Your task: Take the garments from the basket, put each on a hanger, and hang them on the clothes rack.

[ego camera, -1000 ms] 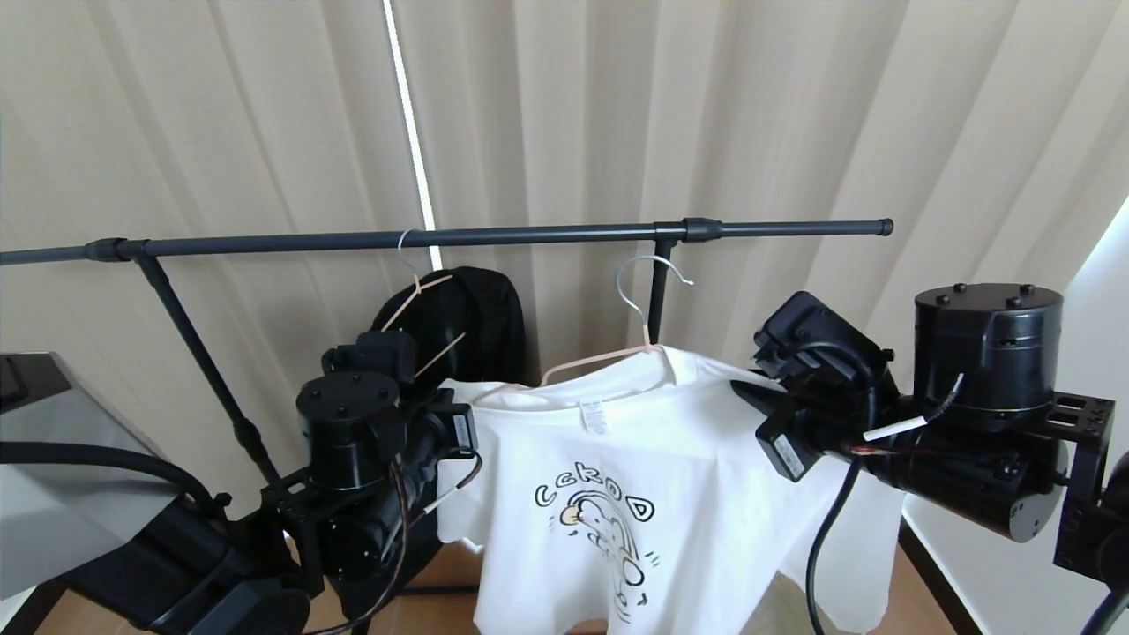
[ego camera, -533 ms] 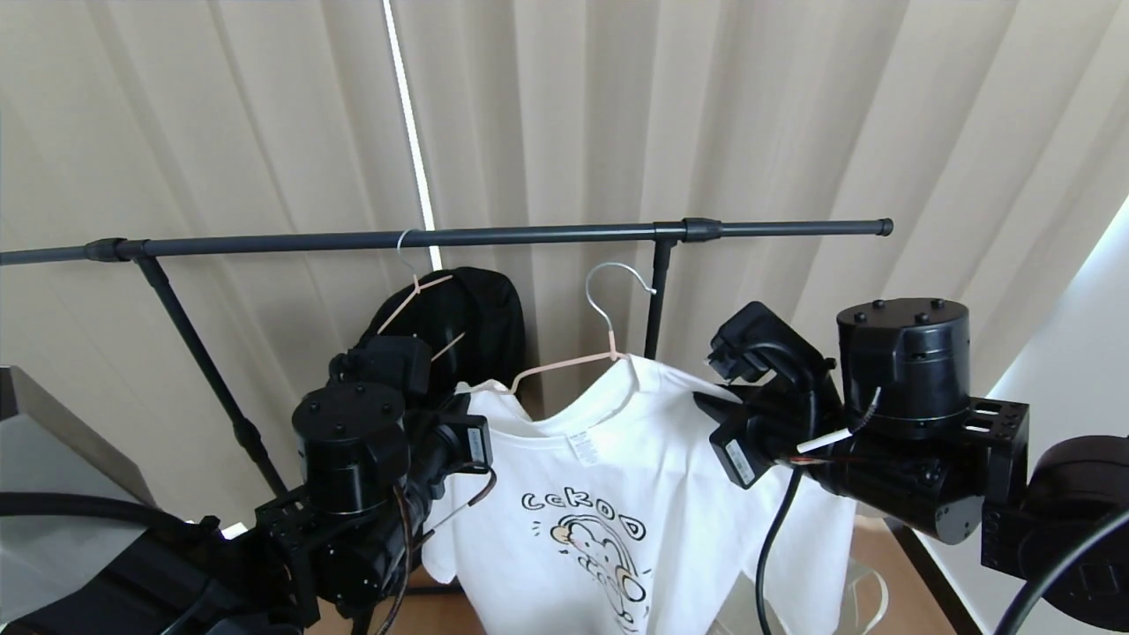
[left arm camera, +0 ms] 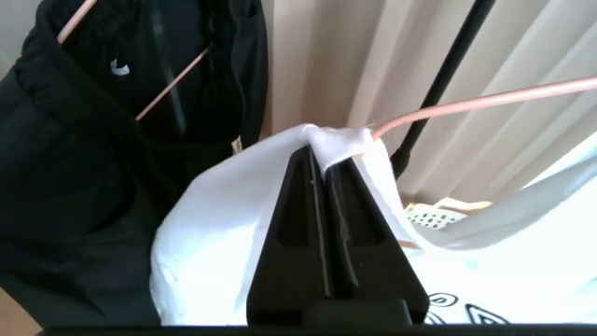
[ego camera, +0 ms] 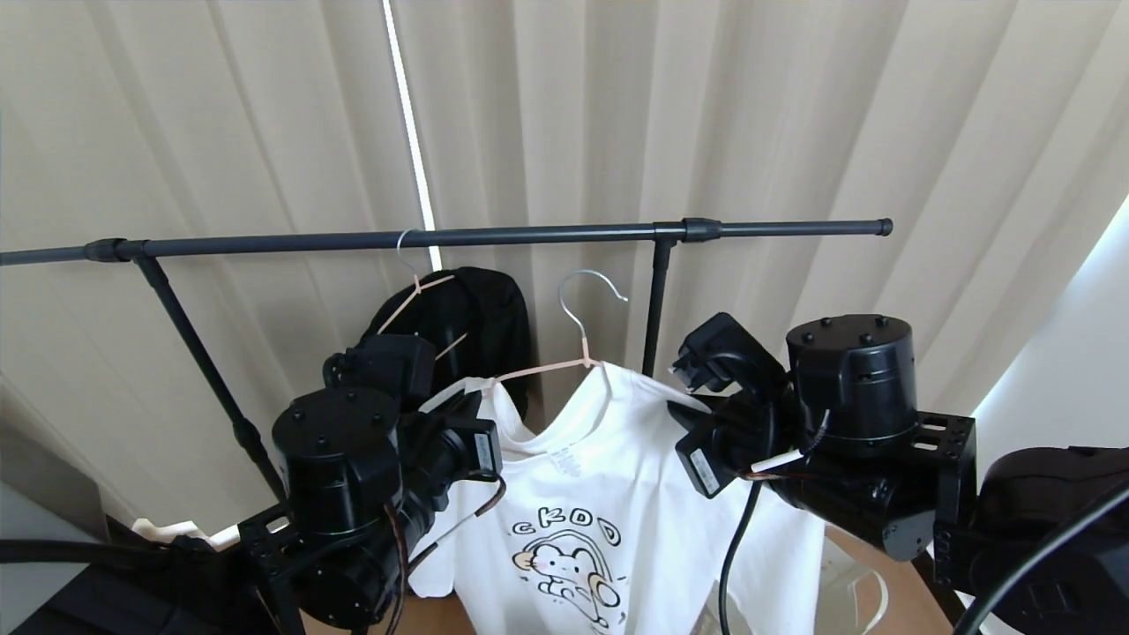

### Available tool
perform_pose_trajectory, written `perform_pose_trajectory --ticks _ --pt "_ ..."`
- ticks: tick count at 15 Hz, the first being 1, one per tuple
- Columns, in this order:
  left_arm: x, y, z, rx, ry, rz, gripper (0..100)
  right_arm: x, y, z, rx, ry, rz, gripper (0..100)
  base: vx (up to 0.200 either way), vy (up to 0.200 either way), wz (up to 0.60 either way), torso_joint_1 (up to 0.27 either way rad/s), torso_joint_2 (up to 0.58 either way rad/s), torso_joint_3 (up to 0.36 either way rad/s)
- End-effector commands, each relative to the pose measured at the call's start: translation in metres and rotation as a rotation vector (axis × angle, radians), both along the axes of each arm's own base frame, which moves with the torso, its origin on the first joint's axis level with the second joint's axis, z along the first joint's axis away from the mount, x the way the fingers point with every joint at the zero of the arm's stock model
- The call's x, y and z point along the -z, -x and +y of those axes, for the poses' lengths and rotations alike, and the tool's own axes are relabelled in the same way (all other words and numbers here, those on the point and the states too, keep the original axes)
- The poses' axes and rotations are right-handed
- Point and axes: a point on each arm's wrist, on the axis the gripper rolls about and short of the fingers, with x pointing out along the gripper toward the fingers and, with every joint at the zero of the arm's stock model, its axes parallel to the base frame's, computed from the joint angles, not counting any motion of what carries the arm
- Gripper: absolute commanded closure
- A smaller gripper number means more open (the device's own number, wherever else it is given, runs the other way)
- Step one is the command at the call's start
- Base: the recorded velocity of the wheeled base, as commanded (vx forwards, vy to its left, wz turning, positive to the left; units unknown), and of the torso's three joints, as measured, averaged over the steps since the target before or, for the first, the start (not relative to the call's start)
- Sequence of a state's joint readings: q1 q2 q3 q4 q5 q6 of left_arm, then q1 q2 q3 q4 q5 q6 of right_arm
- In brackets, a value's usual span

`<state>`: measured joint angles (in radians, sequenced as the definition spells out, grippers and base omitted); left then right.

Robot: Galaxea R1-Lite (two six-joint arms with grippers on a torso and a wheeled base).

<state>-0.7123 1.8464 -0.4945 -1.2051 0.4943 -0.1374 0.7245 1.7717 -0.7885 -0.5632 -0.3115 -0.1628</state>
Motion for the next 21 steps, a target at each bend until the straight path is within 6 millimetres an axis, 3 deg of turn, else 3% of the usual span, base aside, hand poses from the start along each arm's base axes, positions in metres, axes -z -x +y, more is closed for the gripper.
perform_pose_trajectory --ticks 1,5,14,21 --pt "-0.006 0.006 -0.002 0.02 0.014 -0.014 100 0.013 -0.001 0.012 -0.011 0.006 0.011 100 0.0 0.0 0.0 0.0 0.0 0.0" --pt "-0.012 0.015 -0.006 0.061 0.031 -0.027 100 0.028 -0.001 0.027 -0.03 -0.009 0.025 100 0.0 0.0 0.0 0.0 0.0 0.0" --pt "-0.028 0.042 -0.014 0.162 0.085 -0.062 100 0.035 0.003 0.041 -0.045 -0.047 0.057 100 0.0 0.0 0.0 0.0 0.0 0.0" --pt "-0.033 0.048 -0.014 0.178 0.099 -0.073 100 0.013 0.011 0.035 -0.107 -0.183 0.048 100 0.0 0.0 0.0 0.0 0.0 0.0"
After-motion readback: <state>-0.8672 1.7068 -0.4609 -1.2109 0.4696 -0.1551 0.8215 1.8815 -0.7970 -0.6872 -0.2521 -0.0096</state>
